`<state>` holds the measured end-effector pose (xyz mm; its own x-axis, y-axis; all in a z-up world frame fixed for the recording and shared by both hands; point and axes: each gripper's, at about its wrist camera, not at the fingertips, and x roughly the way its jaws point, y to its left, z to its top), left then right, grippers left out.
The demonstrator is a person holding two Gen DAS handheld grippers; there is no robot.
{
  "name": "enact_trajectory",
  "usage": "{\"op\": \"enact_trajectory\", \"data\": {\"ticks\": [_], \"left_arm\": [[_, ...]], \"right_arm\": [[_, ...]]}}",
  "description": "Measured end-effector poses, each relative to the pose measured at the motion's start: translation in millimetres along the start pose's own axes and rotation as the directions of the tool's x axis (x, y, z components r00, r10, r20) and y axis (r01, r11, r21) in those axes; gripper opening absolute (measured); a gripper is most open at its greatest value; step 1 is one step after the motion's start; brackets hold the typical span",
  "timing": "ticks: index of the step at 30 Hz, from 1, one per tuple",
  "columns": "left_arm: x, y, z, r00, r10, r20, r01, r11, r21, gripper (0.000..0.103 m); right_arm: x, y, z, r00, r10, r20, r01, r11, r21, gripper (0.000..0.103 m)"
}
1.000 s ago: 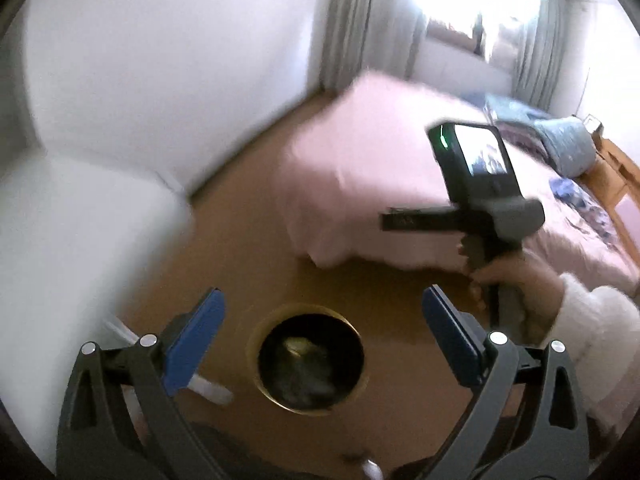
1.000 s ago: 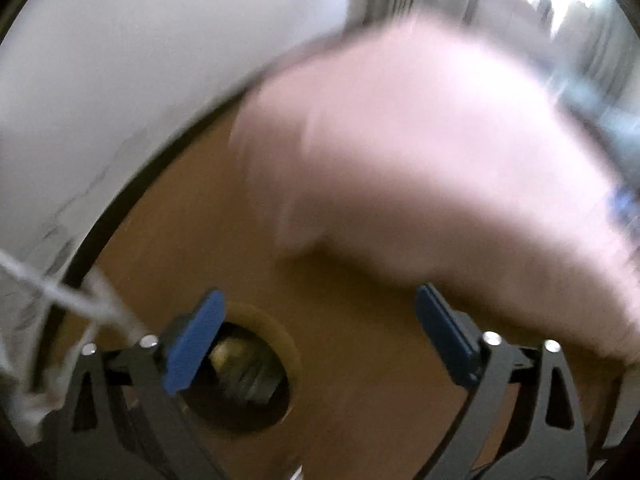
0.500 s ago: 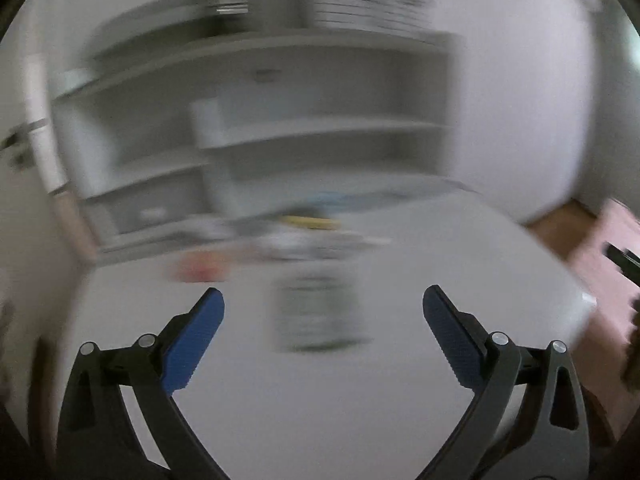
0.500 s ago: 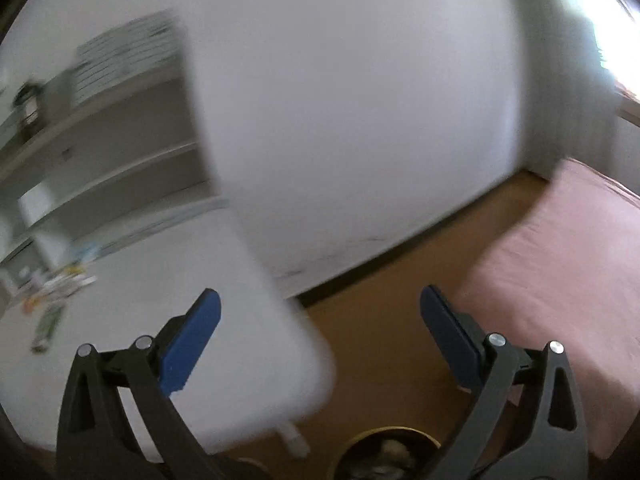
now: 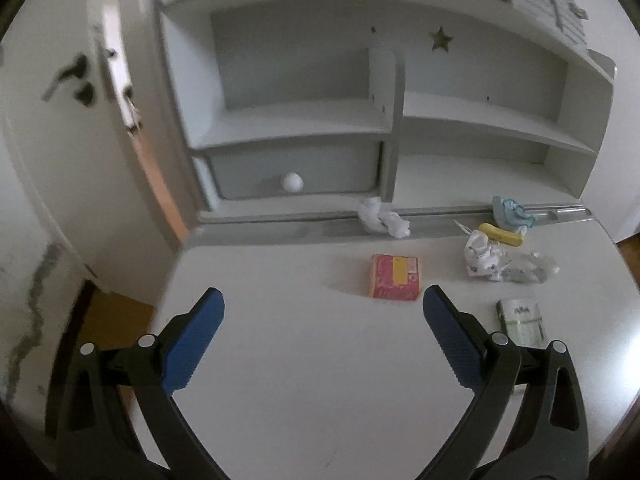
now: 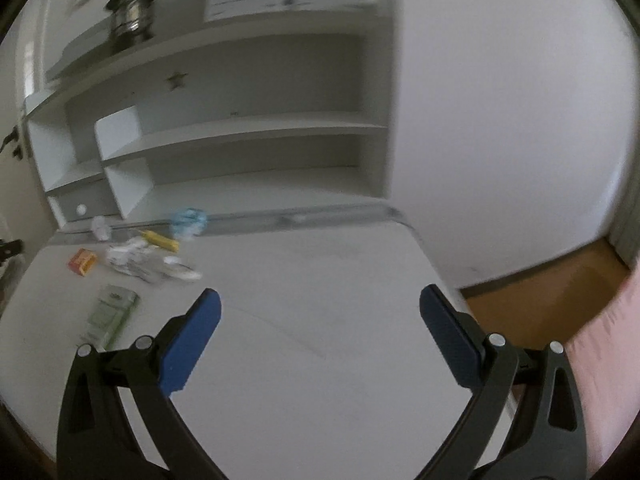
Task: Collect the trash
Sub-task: 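Return both tools to the desk, then grasp the blue-white cloth with right tool while left tool grasps white tissue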
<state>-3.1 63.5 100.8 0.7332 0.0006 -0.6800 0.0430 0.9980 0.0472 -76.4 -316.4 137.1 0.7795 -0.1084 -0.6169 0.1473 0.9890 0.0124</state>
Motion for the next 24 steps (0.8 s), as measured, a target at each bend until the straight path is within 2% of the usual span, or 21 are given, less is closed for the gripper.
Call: {"op": "enact_trajectory", "data": {"ticks": [3, 6, 9, 14, 16, 19, 21, 24], "left_arm": [[34, -7, 14, 0.999, -0.020, -0.037, 0.020, 1.000, 0.006, 0.097], [68, -18, 32, 0.998, -0.009, -0.064, 0.009, 1.000, -0.002, 0.097], [99, -29, 47, 0.993, -0.056, -0.103, 0.054, 0.998, -0.021, 0.097], [139, -48, 61, 0.990, -0.001, -0.143, 0.004, 1.000, 0.023, 0.097], [147, -48, 64, 0.989, 0.016, -0.146, -0.013, 1.000, 0.025, 0.097], [153, -46, 63, 0.989, 0.066, -0.132, -0.061, 0.997, 0.037, 0.097], [158, -44, 60, 0.987, 0.082, -0.135, -0.078, 0.996, 0.032, 0.097], [158, -44, 58, 0.989, 0.063, -0.137, -0.061, 0.998, 0.023, 0.097]], "right_arm": [[40, 40, 28, 0.999, 0.025, -0.039, -0.026, 1.000, -0.017, 0.096], [81, 78, 51, 0.994, 0.071, -0.080, -0.073, 0.997, -0.025, 0.096], [124, 112, 70, 0.987, 0.070, -0.143, -0.079, 0.995, -0.060, 0.096], [186, 137, 81, 0.959, 0.132, -0.253, -0.132, 0.991, 0.017, 0.096], [203, 143, 80, 0.949, 0.101, -0.299, -0.103, 0.995, 0.008, 0.096], [213, 150, 75, 0.949, 0.048, -0.313, -0.065, 0.997, -0.046, 0.096], [217, 152, 72, 0.944, 0.071, -0.324, -0.091, 0.995, -0.046, 0.096], [217, 153, 70, 0.945, 0.075, -0.317, -0.093, 0.995, -0.042, 0.096]]}}
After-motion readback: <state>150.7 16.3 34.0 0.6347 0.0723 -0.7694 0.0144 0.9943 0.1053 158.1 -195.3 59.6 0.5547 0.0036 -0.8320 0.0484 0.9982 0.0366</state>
